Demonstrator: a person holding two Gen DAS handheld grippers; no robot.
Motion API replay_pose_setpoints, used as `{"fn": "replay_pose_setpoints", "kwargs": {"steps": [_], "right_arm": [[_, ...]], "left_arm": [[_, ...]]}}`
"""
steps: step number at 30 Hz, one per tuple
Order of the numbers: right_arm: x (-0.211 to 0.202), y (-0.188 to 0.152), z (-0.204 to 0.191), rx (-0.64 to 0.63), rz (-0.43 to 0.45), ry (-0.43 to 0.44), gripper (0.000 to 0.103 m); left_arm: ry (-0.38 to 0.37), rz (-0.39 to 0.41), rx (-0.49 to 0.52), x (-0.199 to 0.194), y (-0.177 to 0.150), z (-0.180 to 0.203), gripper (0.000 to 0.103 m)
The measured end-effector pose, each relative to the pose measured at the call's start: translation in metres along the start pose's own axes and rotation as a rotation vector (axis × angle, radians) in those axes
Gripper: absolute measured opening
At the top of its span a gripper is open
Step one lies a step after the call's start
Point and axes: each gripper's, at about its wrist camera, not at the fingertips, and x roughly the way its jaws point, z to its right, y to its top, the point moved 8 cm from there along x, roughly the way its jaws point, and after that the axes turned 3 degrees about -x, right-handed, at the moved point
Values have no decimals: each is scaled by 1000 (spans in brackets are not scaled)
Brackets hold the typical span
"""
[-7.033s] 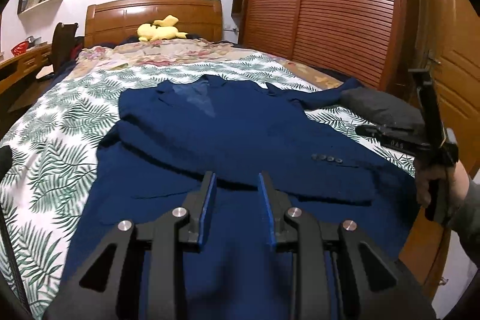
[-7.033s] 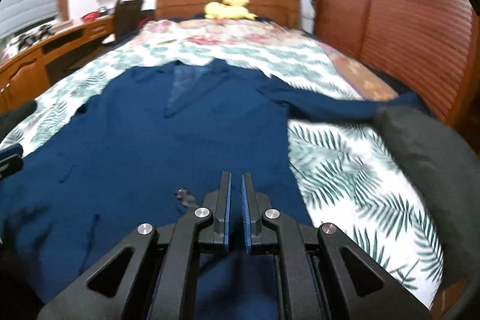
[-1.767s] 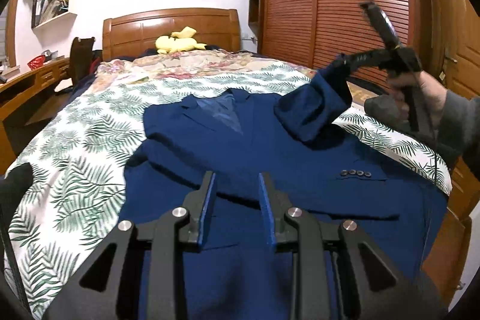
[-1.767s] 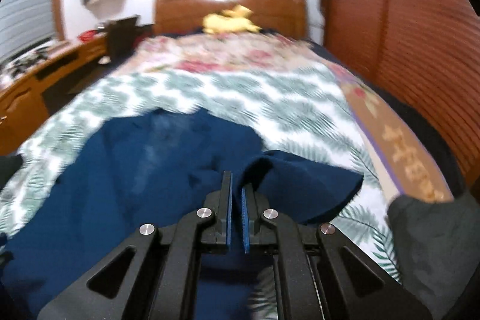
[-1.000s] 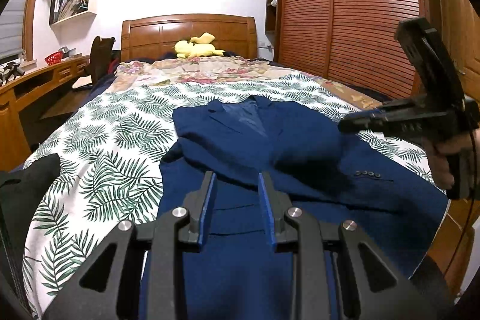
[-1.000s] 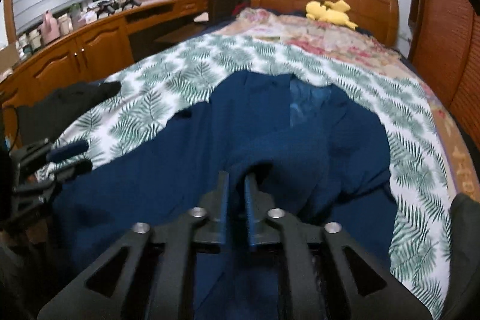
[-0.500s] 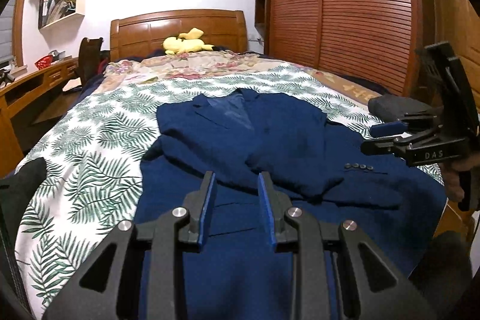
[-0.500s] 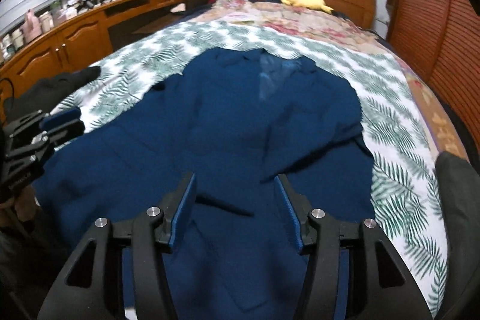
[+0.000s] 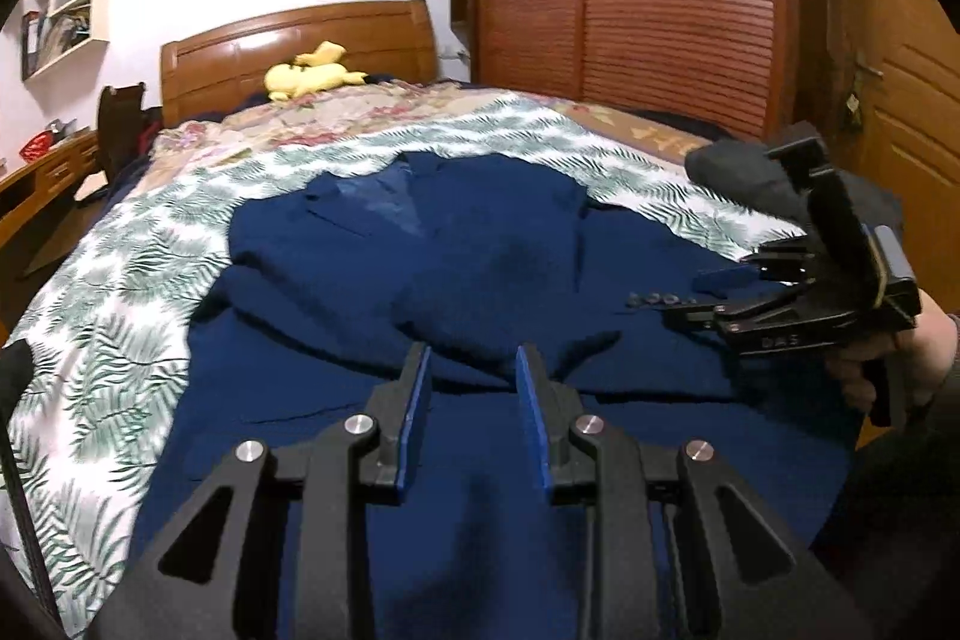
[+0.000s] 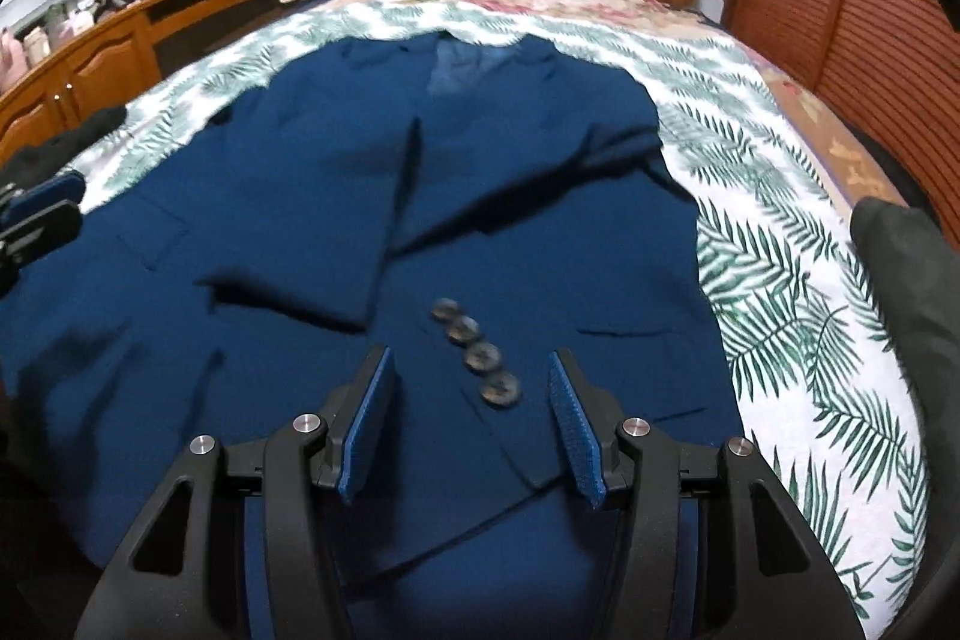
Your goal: Fold large clothes
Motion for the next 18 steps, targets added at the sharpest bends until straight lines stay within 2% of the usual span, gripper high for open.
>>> {"fn": "replay_pose_setpoints", "kwargs": {"steps": [4, 10, 13, 18], "right_arm": [[14, -7, 9, 3, -16, 14, 55], [17, -13, 10, -5, 6, 62, 57], [18, -15, 13, 26, 18, 102, 57], [11, -17, 11, 15, 50, 97, 57]], "left_arm": [[-30, -39, 15, 15, -2, 17, 27], [-7, -81, 42, 27, -1, 36, 27], [-2, -98, 24, 34, 2, 42, 27], [1, -151, 12, 49, 5, 53, 27]]}}
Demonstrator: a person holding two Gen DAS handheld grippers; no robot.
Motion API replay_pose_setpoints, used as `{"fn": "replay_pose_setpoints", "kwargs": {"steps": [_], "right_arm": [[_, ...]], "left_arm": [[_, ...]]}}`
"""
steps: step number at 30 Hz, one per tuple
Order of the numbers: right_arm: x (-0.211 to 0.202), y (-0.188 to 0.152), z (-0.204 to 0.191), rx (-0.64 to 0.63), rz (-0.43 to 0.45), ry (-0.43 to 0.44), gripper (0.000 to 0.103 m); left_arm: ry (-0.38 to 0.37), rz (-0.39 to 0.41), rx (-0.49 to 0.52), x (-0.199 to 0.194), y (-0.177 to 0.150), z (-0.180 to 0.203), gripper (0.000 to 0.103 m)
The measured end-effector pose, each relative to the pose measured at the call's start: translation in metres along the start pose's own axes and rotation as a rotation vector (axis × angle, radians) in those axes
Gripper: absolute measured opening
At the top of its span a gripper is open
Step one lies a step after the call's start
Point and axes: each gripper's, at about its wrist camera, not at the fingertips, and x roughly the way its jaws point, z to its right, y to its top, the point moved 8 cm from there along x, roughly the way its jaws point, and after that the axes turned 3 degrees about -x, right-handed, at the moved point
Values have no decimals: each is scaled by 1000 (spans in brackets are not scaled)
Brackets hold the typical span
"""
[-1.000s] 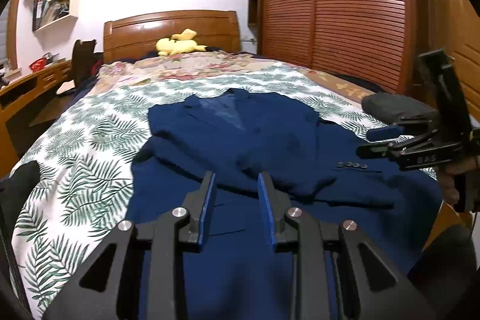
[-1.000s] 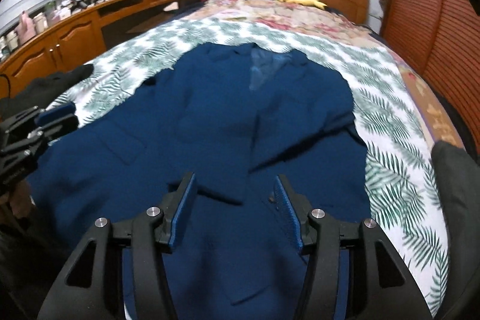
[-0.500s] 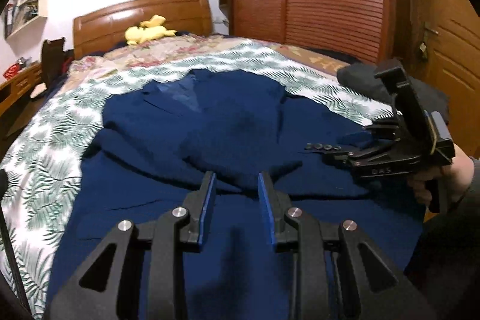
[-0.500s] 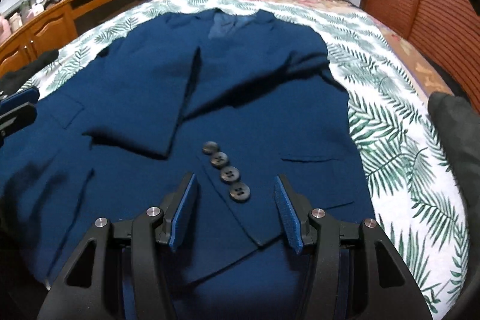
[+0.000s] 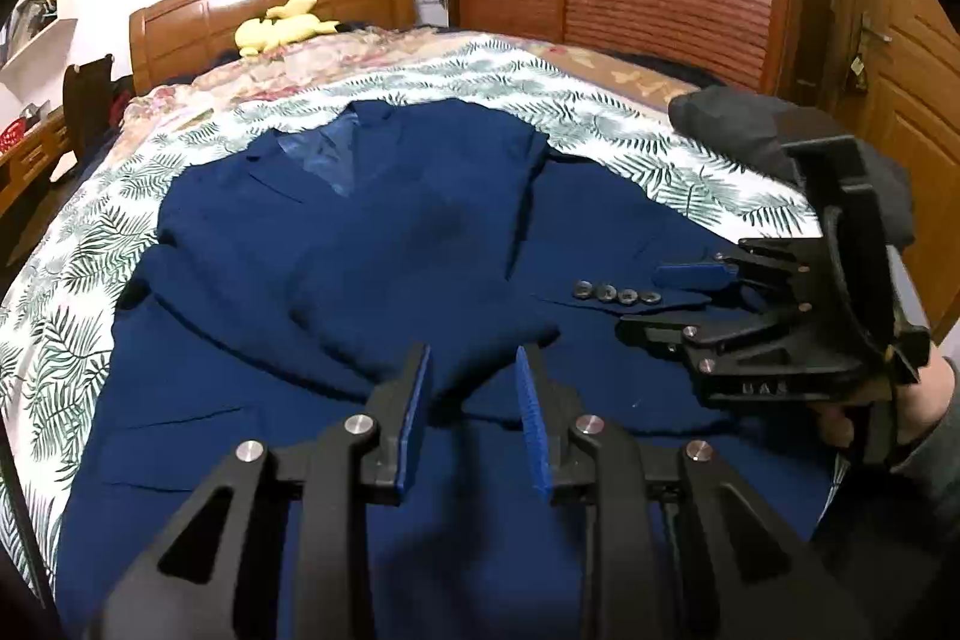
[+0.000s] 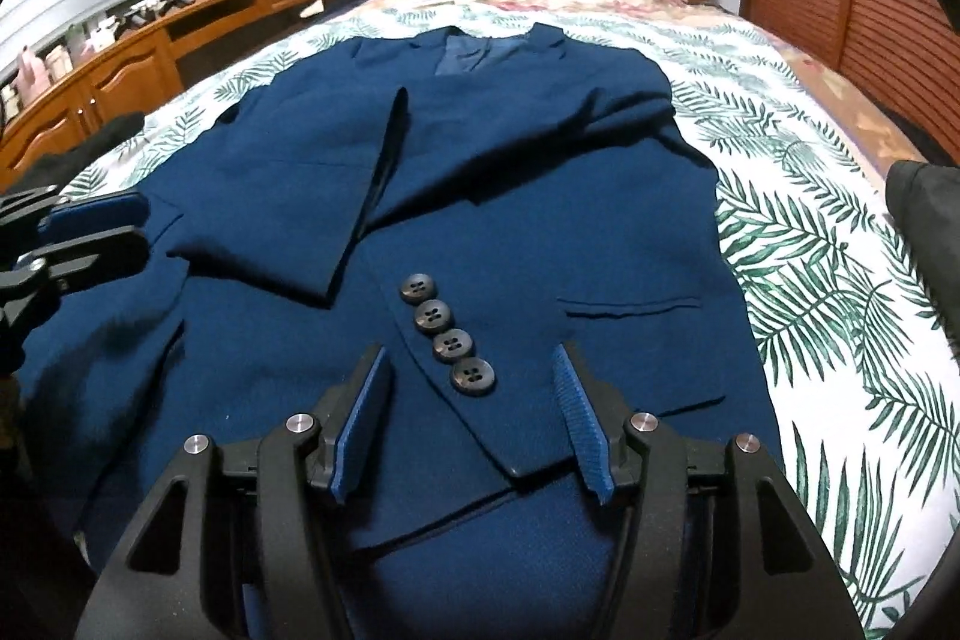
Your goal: Fold large clothes
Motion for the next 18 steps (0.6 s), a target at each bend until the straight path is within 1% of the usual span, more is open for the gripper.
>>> {"fn": "replay_pose_setpoints", "kwargs": {"steps": [6, 8, 12, 16, 18], "right_arm": [[-16, 0, 3, -44, -21, 19, 57], [-24, 4, 10, -33, -5, 11, 57], [-41, 7, 27, 6, 31, 9, 57], [-43, 4, 34, 20, 30, 11, 57], [-42, 3, 34, 13, 25, 13, 57]], "left_arm": [[-7, -71, 17, 20, 7, 18, 27], [3, -106, 26, 31, 8, 23, 27], [-3, -159, 39, 47, 7, 33, 27], [0, -193, 53, 59, 6, 42, 27], [15, -201, 58, 64, 5, 43, 27]]}}
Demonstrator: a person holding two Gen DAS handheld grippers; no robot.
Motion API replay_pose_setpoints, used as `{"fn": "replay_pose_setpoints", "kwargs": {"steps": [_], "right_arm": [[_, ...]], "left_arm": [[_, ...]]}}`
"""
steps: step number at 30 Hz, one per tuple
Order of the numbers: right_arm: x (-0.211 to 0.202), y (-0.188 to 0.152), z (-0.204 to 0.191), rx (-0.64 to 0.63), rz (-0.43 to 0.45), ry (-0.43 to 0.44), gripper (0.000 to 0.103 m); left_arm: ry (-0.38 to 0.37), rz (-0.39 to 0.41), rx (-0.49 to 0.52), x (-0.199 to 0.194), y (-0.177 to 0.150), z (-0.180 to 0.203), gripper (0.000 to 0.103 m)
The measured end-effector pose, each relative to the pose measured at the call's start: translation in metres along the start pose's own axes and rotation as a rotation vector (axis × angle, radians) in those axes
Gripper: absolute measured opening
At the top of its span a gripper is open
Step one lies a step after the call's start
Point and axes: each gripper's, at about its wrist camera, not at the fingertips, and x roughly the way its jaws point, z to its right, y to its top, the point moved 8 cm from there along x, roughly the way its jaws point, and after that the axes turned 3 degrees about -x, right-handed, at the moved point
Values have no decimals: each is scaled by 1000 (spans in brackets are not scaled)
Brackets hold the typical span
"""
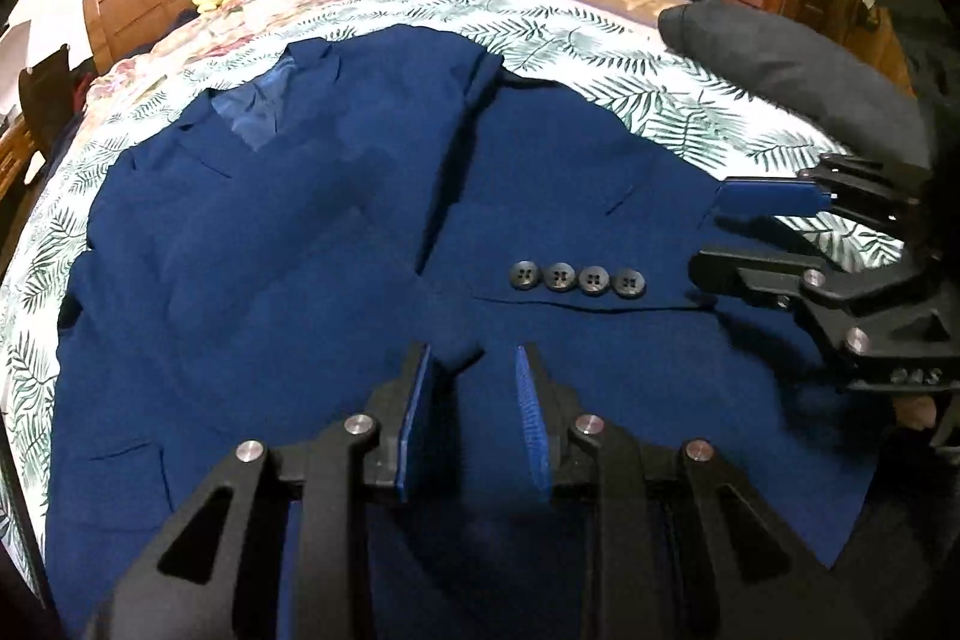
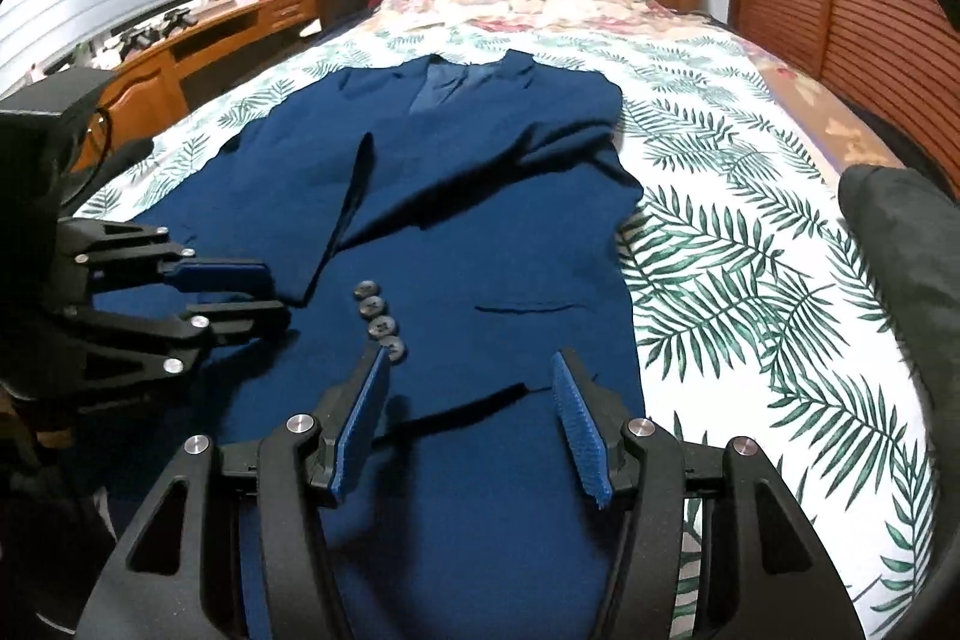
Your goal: Fold large clothes
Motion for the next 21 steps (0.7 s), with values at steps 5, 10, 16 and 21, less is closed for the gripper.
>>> {"fn": "replay_pose_setpoints", "kwargs": {"steps": [5, 10, 16, 21], "right_arm": [[1, -4, -4, -32, -12, 5, 57], [0, 4, -9, -41, 1, 13, 56], [-4, 26, -26, -48, 45, 39, 50], [10, 36, -38, -56, 41, 44, 48]], "left_arm": [[57, -5, 10, 9, 1, -5, 18], [55, 19, 22, -5, 4, -8, 0], [96, 179, -20, -81, 13, -39, 0], [161, 270, -87, -131, 8, -86, 0]]}}
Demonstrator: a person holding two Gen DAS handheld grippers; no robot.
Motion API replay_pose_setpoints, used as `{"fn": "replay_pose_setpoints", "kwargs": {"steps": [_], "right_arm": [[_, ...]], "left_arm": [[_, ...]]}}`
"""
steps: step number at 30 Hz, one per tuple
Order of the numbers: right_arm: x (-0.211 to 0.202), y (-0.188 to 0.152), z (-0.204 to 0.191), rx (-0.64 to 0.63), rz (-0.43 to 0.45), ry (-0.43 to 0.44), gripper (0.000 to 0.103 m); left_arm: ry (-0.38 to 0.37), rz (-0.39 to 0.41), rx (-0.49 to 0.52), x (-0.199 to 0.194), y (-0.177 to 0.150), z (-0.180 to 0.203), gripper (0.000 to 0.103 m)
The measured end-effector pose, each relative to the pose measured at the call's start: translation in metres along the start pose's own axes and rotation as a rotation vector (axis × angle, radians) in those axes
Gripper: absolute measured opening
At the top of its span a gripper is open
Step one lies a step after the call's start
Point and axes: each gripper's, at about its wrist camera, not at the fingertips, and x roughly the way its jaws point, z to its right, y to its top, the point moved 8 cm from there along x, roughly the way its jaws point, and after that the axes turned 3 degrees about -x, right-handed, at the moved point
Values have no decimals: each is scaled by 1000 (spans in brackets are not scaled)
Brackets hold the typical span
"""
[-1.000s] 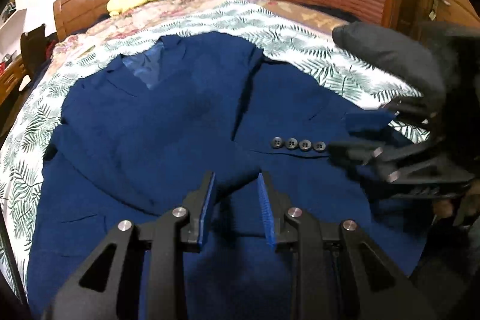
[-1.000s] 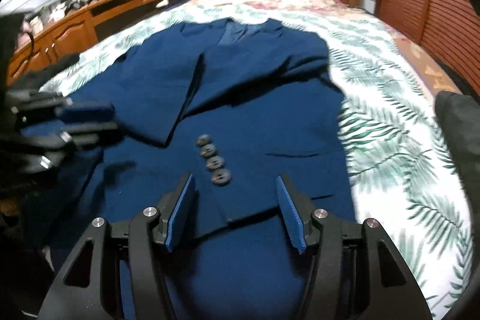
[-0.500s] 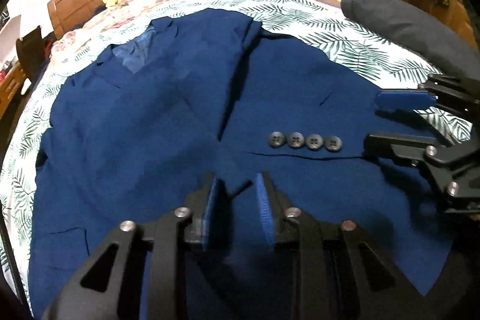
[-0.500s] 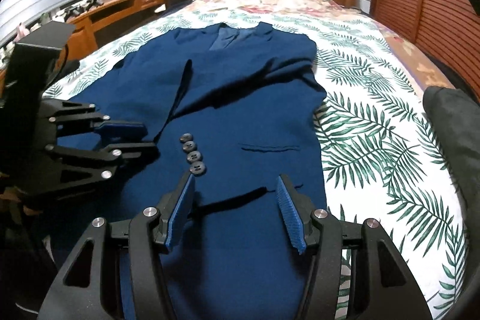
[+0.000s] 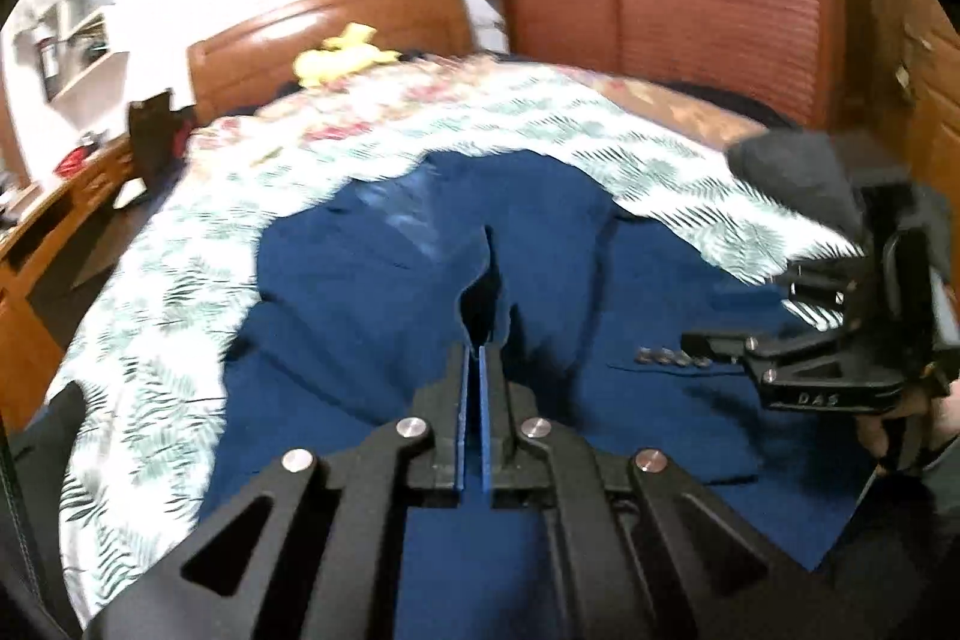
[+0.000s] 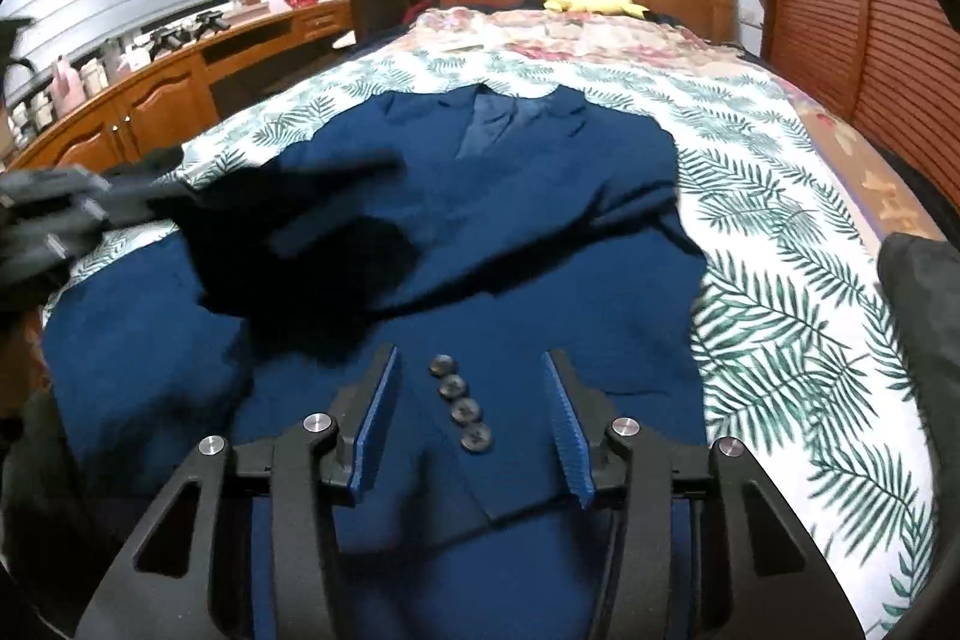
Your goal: Fold large clothes
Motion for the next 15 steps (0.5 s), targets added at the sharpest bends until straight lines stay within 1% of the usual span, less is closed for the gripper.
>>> {"fn": "replay_pose_setpoints", "kwargs": {"steps": [3, 6, 9, 15], "right_arm": [[13, 1, -5, -11, -22, -7, 46], [19, 1, -11, -18, -29, -11, 45], [24, 4, -15, -23, -27, -13, 44], [31, 10, -18, -16, -24, -13, 44]], "left_arm": [[33, 9, -37, -11, -8, -29, 0], [48, -8, -64, -15, -27, -50, 0], [46, -38, -76, -14, -49, -56, 0], [13, -75, -102, -13, -76, -49, 0]]}}
